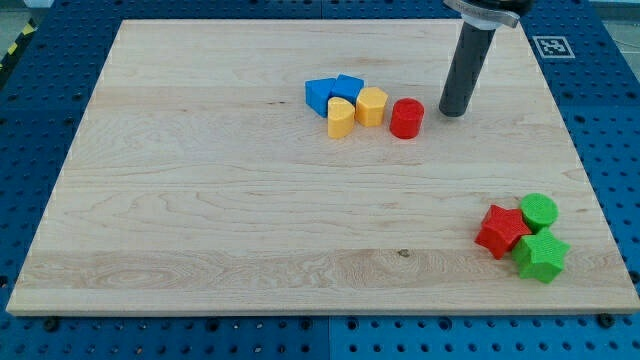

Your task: Push the red circle into the top of the red star

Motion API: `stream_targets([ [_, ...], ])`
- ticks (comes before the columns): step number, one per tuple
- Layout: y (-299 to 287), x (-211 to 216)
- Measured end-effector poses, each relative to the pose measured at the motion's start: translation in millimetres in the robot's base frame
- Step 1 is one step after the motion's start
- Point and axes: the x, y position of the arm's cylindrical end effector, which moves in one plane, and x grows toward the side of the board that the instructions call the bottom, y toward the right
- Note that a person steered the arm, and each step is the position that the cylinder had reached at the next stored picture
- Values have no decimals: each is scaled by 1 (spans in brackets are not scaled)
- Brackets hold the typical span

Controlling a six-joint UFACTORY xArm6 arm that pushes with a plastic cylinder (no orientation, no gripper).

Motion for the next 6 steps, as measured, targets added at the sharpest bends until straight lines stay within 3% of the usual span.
stream_targets([
  [1,0,-8],
  [3,-8,-70],
  [4,-45,-61],
  [6,-62,-55],
])
